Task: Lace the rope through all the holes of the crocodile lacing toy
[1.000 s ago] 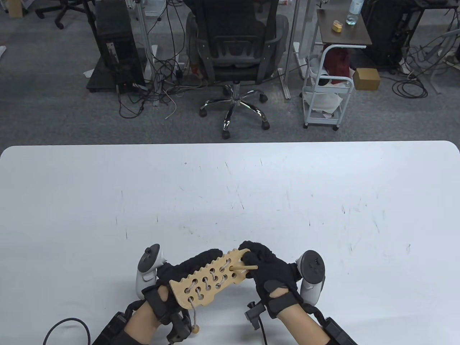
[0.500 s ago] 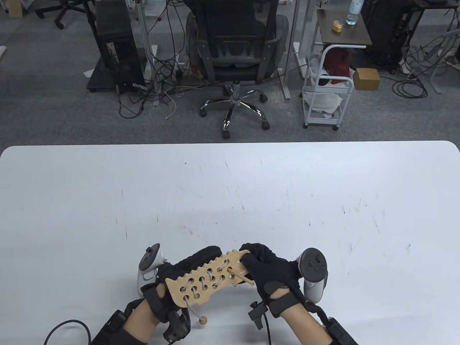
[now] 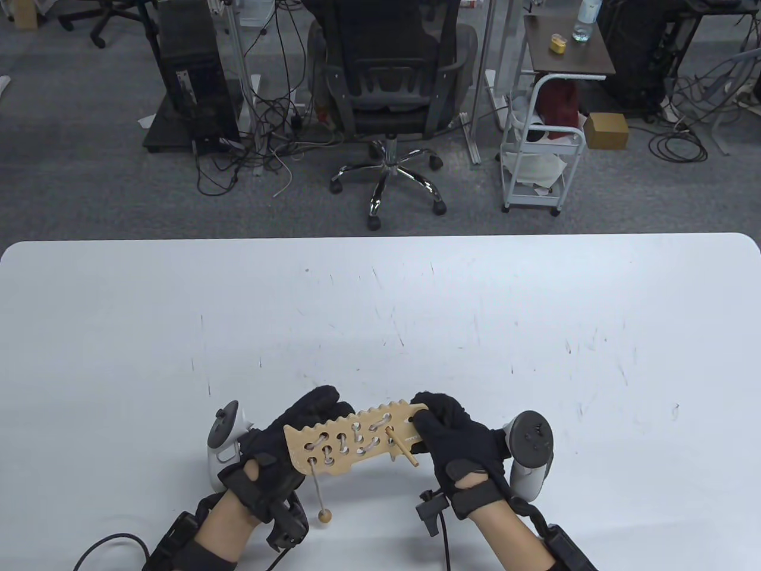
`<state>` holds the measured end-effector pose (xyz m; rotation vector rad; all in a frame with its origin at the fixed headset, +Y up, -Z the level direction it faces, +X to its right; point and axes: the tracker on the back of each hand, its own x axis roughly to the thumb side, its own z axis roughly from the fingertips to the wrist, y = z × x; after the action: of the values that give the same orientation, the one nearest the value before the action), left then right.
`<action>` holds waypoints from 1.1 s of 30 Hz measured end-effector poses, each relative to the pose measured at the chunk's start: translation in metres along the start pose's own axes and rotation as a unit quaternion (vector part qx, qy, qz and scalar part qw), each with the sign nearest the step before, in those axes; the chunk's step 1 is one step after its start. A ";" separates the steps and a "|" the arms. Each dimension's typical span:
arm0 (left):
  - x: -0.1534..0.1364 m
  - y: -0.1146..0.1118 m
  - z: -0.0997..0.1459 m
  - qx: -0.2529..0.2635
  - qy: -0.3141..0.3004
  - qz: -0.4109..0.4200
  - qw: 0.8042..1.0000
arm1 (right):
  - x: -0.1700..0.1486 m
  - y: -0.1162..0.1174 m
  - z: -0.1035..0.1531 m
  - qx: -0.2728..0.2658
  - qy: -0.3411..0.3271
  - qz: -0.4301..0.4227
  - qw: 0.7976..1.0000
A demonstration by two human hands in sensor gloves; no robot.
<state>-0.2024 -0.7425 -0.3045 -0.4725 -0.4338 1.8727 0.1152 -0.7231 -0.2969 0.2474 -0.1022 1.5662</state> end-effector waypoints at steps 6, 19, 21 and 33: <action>0.008 0.011 0.007 0.047 -0.033 0.027 0.998 | 0.000 -0.004 -0.002 -0.006 0.000 0.006 1.000; 0.042 0.017 0.025 0.149 -0.128 -0.109 0.974 | 0.001 -0.013 -0.005 -0.039 -0.024 0.070 0.996; 0.049 0.013 0.027 0.157 -0.140 -0.155 0.965 | 0.001 -0.014 -0.005 -0.044 -0.026 0.076 0.996; 0.054 -0.013 0.026 0.152 -0.169 -0.374 0.899 | 0.002 -0.013 -0.002 -0.066 -0.039 0.114 0.991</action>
<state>-0.2228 -0.6894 -0.2822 0.2286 -0.4563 1.2225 0.1284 -0.7210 -0.2998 0.1976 -0.3021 1.7698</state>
